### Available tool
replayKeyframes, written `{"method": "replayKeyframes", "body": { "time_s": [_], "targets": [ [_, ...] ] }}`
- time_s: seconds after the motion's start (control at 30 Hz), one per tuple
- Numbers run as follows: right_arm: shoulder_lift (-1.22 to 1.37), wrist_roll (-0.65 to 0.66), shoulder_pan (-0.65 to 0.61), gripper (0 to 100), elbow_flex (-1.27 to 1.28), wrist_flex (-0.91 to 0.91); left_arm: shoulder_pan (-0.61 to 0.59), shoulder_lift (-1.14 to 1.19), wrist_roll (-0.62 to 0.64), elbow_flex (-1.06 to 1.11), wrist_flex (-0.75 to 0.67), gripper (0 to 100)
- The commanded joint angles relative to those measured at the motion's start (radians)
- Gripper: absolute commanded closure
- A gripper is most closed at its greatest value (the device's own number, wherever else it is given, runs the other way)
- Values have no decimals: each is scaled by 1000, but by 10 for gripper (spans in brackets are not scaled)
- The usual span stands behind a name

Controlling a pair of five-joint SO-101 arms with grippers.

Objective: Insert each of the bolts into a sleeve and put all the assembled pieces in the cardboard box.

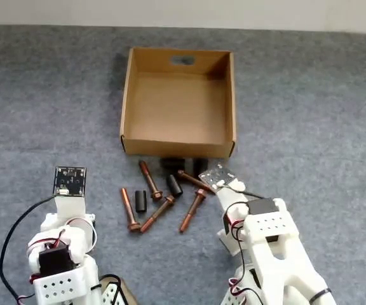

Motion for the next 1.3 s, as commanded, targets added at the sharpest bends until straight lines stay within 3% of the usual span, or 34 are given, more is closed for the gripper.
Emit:
{"method": "replayKeyframes", "body": {
  "time_s": [0.0, 0.13, 0.27, 0.5, 0.6, 0.7, 0.9, 1.2, 1.27],
  "targets": [
    [-5, 14, 10, 872, 13, -48, -12, -7, -5, 18, -12, 989],
    [-15, 12, 12, 982, 107, -157, -12, -7, -5, 18, -12, 989],
    [-18, 2, 15, 993, 93, -177, -10, -7, -5, 18, -12, 989],
    [-211, -192, 7, 994, -263, 74, -10, -7, -5, 18, -12, 990],
    [-305, -259, 7, 994, -325, 87, -10, -7, -5, 16, -17, 990],
    [-354, -348, 7, 993, -240, 2, -8, -7, -5, -4, -20, 990],
    [-433, -535, 8, 993, 70, -332, -8, -7, -5, -56, -20, 990],
    [-670, -543, 13, 993, 249, -341, -8, -7, -18, -62, -21, 989],
    [-725, -543, 15, 993, 280, -341, 19, -7, -104, -93, -43, 978]
  ]
}}
